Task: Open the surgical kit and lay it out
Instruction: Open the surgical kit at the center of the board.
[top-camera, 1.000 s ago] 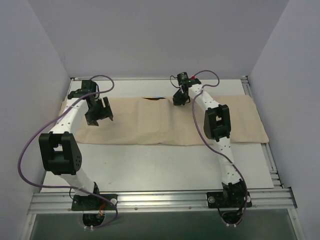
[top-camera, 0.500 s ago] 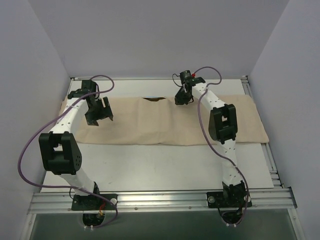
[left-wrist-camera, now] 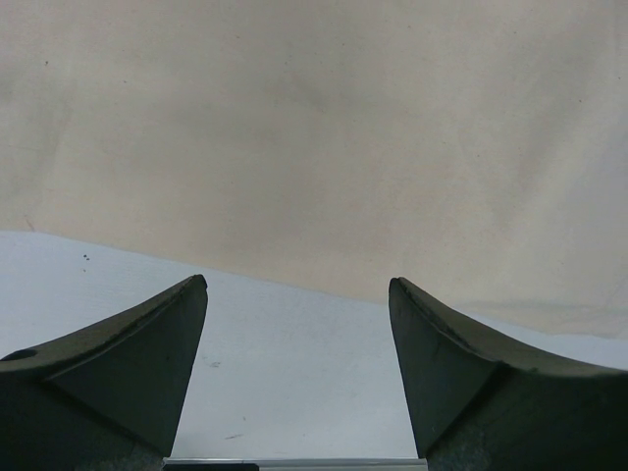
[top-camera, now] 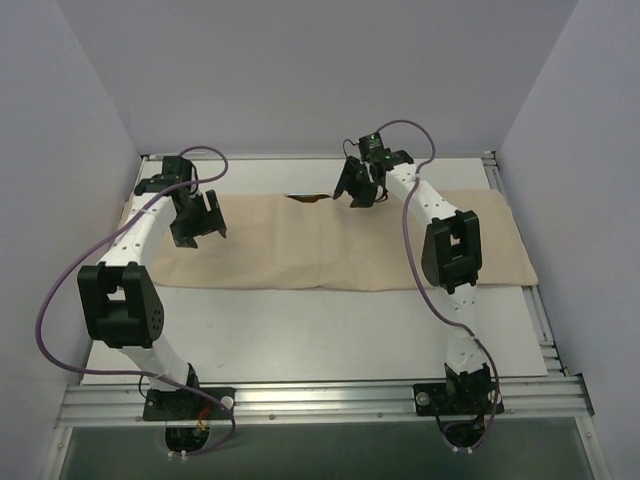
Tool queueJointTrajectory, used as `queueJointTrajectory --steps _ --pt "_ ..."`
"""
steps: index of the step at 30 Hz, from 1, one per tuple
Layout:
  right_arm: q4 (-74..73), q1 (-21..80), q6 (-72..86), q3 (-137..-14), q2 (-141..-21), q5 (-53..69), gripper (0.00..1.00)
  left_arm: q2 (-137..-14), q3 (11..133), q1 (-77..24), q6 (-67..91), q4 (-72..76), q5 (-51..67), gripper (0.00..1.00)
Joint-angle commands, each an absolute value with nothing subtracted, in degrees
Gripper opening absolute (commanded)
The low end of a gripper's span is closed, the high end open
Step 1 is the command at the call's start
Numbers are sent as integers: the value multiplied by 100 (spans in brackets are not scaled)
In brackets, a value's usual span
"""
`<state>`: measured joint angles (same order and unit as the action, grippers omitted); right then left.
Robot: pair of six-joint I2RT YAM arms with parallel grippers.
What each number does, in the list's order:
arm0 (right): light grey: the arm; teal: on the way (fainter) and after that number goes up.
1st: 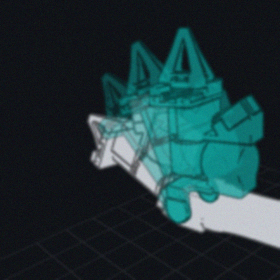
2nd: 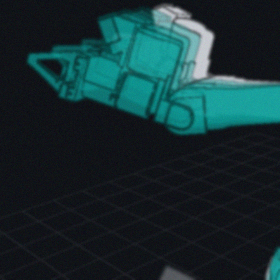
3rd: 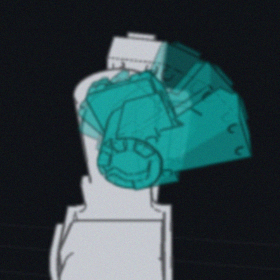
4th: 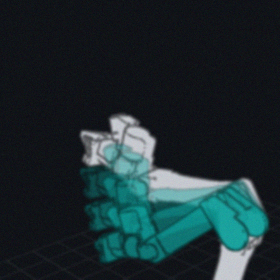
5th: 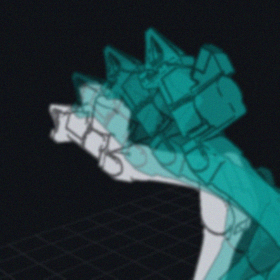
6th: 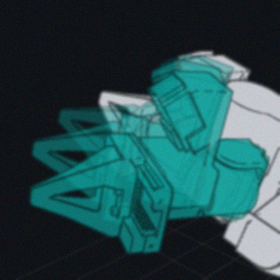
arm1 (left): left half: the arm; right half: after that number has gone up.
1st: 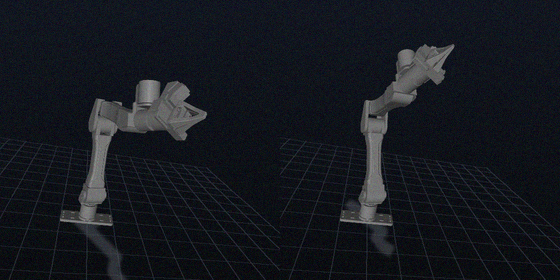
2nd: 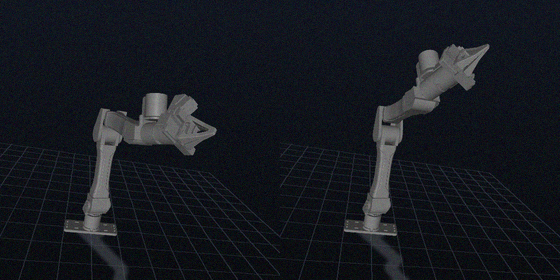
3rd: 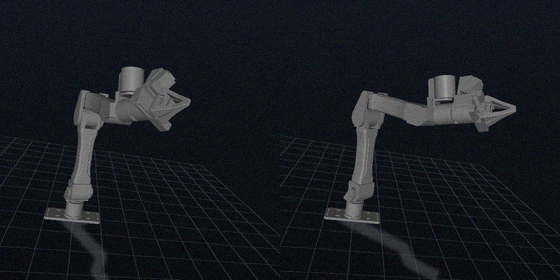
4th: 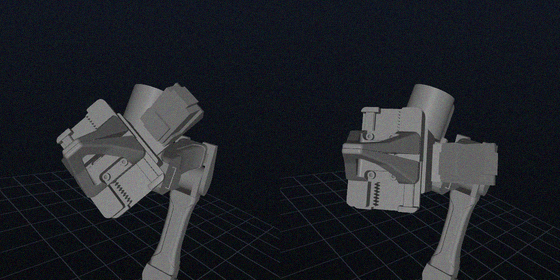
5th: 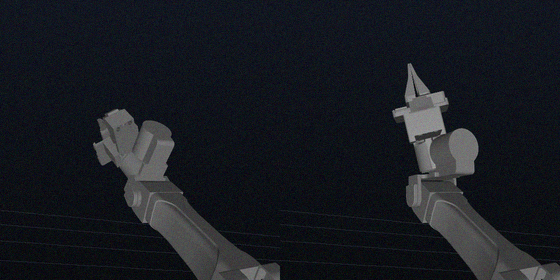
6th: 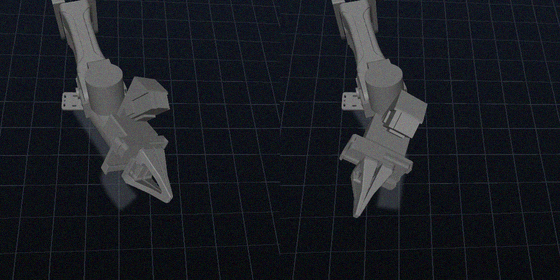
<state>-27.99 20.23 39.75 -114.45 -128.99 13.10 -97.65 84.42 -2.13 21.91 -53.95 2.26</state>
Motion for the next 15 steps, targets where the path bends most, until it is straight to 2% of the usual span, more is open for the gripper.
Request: queueJointTrajectory --steps 1,4,10,15 --pt "-2723 2013 3244 -12502 -13340 1740 53 -9791 8578 -185 2215 -5327 395 84" --pt "-2909 2030 2901 -12911 -13588 1540 54 -9756 8473 -185 2215 -5265 422 84" --pt "-3172 1662 3515 -12525 -13465 819 62 -9738 8464 -193 2206 -5247 466 84" --pt "-3874 1381 3173 -12568 -13386 -815 68 -9747 8446 -185 2224 -5203 518 84"
